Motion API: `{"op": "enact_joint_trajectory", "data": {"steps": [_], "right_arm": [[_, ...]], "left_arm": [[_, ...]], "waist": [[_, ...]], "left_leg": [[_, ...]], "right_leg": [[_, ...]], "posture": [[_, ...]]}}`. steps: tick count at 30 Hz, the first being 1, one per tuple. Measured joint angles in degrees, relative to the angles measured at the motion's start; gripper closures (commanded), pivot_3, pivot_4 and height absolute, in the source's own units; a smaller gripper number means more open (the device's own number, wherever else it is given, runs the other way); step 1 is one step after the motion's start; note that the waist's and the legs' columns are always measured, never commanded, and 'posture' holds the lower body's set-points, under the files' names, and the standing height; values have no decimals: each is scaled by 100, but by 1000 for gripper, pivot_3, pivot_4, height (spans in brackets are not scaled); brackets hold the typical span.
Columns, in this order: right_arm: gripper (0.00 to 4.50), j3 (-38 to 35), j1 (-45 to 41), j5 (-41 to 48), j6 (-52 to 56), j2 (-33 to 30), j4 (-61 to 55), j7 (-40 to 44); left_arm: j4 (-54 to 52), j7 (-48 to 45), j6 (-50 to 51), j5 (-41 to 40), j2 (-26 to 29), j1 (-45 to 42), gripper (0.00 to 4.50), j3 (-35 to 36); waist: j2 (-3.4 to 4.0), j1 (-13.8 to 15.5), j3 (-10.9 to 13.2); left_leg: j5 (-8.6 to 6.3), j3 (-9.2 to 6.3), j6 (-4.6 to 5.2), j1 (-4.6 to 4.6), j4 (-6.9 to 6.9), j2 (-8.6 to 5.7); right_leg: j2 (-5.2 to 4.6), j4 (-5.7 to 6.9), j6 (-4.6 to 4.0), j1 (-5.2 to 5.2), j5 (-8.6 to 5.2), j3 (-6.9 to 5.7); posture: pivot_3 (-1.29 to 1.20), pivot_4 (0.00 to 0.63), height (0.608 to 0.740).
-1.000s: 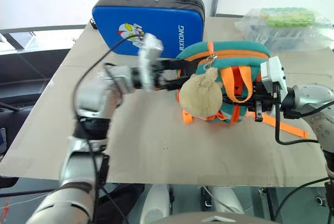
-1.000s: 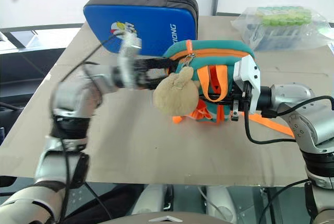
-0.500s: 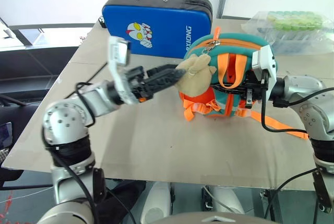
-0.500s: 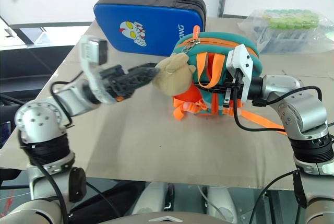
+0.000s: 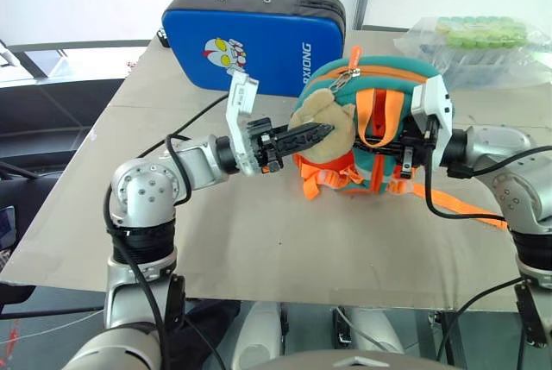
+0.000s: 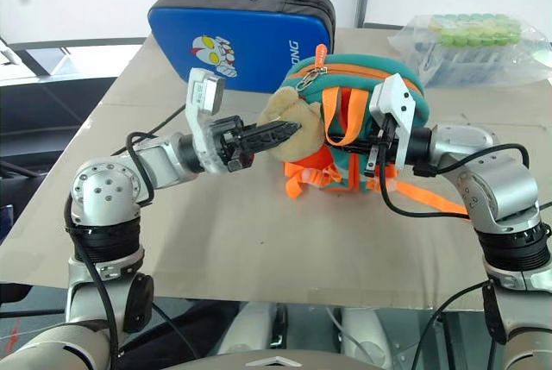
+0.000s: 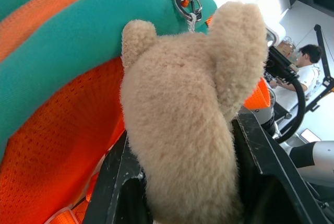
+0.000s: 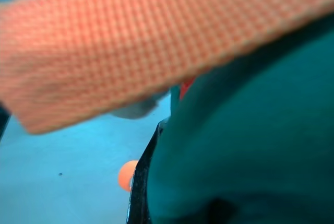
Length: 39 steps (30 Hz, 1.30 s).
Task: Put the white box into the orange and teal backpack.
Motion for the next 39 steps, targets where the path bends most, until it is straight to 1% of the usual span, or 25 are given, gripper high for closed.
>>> {"op": "enact_joint_trajectory", "data": {"steps": [3, 5, 8, 10, 12, 17, 19, 21, 22, 25, 27, 30, 33, 35, 37, 39], "right_arm": [[4500, -45, -47, -183, -60, 241, 260, -422], [4500, -194, -159, -72, 69, 474, 469, -688], [4500, -734, -559, 532, 583, 993, 881, -1319], [4500, -1164, -927, 955, 876, 1281, 1196, -1811], [4500, -1384, -1132, 1186, 1054, 1386, 1440, -2170], [4500, -1443, -1268, 1335, 1111, 1593, 1766, -2770], [4500, -1444, -1299, 1358, 1095, 1643, 1860, -2972], [4500, -1458, -1310, 1410, 1067, 1647, 1896, -3132], [4500, -1480, -1326, 1463, 1061, 1653, 1905, -3274], [4500, -1627, -1355, 1569, 1061, 1652, 1907, -3443], [4500, -1757, -1384, 1792, 1063, 1652, 1916, -3672], [4500, -1941, -1483, 2192, 1086, 1640, 1915, -4052], [4500, -1997, -1564, 2569, 1145, 1571, 1820, -4418], [4500, -1997, -1562, 2664, 1172, 1512, 1710, -4520], [4500, -1997, -1477, 2711, 1189, 1306, 1393, -4546], [4500, -1992, -1137, 2706, 1191, 1088, 897, -4429]], "left_arm": [[101, -85, -30, -353, 299, 28, 3352, 542], [239, -84, -35, -447, 503, 57, 3354, 818], [642, -78, -93, -461, 696, 211, 3360, 1164], [959, -131, -165, -414, 760, 489, 3361, 1284], [1113, -226, -232, -282, 773, 781, 3370, 1275], [1263, -274, -560, 123, 665, 1536, 3388, 1221], [1271, -258, -774, 462, 584, 1862, 3390, 980], [1382, -124, -1025, 768, 341, 1971, 3391, 781], [1518, 117, -1270, 1039, 11, 1950, 3391, 608], [1682, 335, -1474, 1288, -275, 1874, 3392, 400], [1909, 471, -1635, 1496, -389, 1586, 3397, 341], [2131, 500, -1793, 1696, -385, 1170, 3397, 309], [2497, 431, -1986, 1885, -323, 766, 3397, 208], [2582, 324, -2108, 1993, -281, 665, 3398, 149], [2613, 132, -2322, 2111, -270, 565, 3398, 103], [2612, -3, -2508, 2286, -264, 524, 3398, 1]], "waist": [[0, -23, 0], [1, -26, 0], [4, -26, 2], [4, -22, 3], [4, -6, 2], [3, 2, 2], [4, 5, 2], [4, 23, 1], [4, 41, 1], [-3, 48, -3], [-2, 62, -3], [-1, 43, -2], [-1, 1, -2], [-1, -8, -2], [0, -2, -2], [1, 16, -3]], "left_leg": [[1, 0, -2, 3, -1, 4], [1, 1, -2, 7, -4, 4], [4, 3, -6, 8, -7, 4], [9, 8, -15, 6, -11, 5], [15, 10, -27, -9, -15, 4], [15, 25, -26, -15, -22, 2], [12, 28, -22, -12, -21, 0], [1, 28, -1, -6, -19, 0], [0, 26, 0, -5, -16, -1], [0, 21, 1, -3, -12, -1], [0, 19, 1, -4, -12, -2], [0, 22, 1, -8, -16, -1], [3, 31, -6, -31, -24, 1], [15, 33, -26, -45, -25, 5], [17, 32, -28, -101, -22, 10], [17, 38, -29, -115, -21, 10]], "right_leg": [[5, 3, 0, -2, 0, 2], [6, 5, -1, -2, 0, 1], [5, 6, -1, -3, 0, -4], [4, 2, -1, -6, 1, -5], [-1, -9, -1, -13, 0, -5], [-11, -13, 0, -22, 0, 12], [-15, -10, 0, -22, 0, 14], [-17, -3, -1, -18, 1, 14], [-18, -1, -2, -16, 2, 13], [-16, 0, -3, -10, 2, 11], [-13, 3, -3, -11, 3, 10], [-11, -1, -2, -16, 2, 12], [-10, -3, -1, -42, 2, 13], [-8, -2, -1, -55, 2, 14], [-8, 4, -1, -103, 2, 4], [-11, 2, 1, -115, 2, 6]], "posture": [[0, 150, 740], [0, 150, 740], [0, 150, 740], [0, 150, 740], [0, 150, 740], [0, 150, 740], [0, 150, 740], [0, 150, 740], [0, 150, 740], [0, 150, 740], [0, 150, 740], [0, 150, 740], [0, 150, 740], [0, 150, 740], [0, 150, 740], [0, 150, 740]]}}
